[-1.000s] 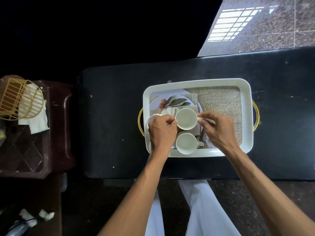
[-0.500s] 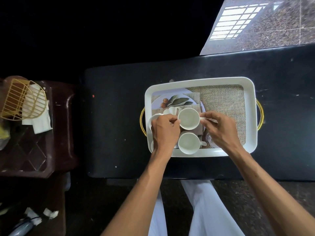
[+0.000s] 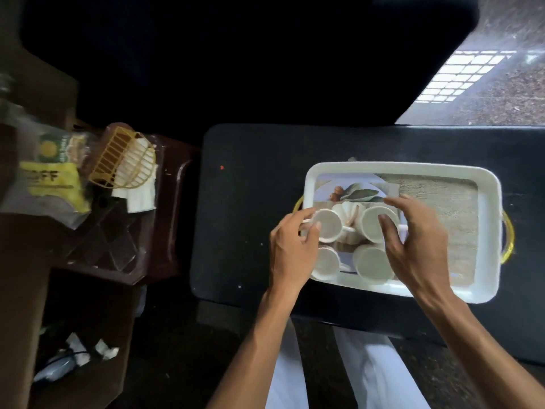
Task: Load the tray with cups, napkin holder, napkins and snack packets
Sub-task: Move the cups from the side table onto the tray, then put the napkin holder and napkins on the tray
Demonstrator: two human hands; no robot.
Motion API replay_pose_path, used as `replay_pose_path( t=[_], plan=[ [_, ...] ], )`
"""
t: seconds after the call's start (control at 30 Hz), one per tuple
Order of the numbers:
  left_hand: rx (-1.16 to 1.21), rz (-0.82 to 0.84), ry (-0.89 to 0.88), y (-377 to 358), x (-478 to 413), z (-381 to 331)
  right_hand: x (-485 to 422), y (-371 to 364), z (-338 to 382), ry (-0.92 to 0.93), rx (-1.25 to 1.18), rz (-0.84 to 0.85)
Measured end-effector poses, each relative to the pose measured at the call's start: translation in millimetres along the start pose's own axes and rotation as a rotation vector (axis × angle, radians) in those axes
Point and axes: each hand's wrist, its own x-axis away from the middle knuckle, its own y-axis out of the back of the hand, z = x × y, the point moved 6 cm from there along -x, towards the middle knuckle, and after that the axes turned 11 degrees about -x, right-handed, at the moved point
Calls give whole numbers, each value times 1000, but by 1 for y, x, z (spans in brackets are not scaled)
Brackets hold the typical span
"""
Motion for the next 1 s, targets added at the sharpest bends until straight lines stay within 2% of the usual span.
replay_pose_path(
  t=[0.17,0.33,0.57,0.83,1.0],
  plan=[
    [-28,-119,10,51,0,44,7,-62,41,146,33,176],
    [-55,-251,25,111,-4,97,20,-127,85,169,114,323],
    [-279,-391,10,206,-36,154,25,-211,158,277,262,438],
    [-713,-413,-98,285,-113,184,20,-297,222,281,365,515],
    [-844,-289,-120,298,-157,185,14,-333,242,234,374,526]
  ],
)
